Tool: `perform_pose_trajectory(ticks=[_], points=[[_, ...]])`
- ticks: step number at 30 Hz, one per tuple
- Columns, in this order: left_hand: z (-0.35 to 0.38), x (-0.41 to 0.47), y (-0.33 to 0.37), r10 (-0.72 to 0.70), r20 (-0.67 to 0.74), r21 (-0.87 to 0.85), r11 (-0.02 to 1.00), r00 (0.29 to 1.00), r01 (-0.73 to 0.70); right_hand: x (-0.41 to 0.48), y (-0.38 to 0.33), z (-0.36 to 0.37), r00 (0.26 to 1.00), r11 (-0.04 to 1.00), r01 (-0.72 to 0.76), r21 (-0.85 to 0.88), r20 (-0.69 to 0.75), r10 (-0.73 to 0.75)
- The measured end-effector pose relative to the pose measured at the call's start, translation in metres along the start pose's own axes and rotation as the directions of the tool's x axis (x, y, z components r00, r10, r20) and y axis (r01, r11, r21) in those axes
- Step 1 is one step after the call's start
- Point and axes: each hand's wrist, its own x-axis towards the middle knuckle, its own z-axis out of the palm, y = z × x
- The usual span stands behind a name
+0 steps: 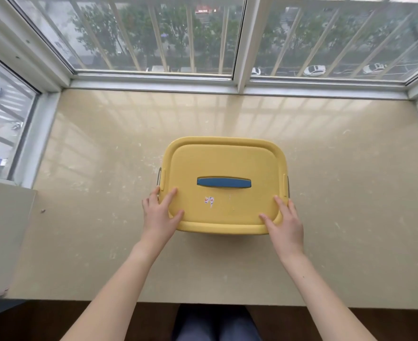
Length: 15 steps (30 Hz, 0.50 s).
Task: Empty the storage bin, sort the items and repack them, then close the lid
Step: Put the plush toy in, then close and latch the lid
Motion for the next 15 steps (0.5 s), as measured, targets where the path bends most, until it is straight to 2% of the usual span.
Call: perform_pose_trajectory(ticks=[8,12,15], points=[[-0.012,-0.009,0.01,-0.018,0.025,-0.006,1.0,1.0,0.019,-0.007,-0.015,-0.008,0.998,0.987,0.048,-0.153,-0.036,-0.054],[-0.031,-0.012,0.015,0.0,-0.008,-0.044,0.999,1.0,-0.001,-0.006,-0.043,-0.011,0.962,0.947,0.252,-0.202,-0.058,-0.268],[-0.048,-0.014,0.013,-0.01,-0.055,-0.095,0.995,0.998,0.004,-0.003,-0.079,0.002,0.873,0.841,0.472,-0.265,0.004,-0.489]])
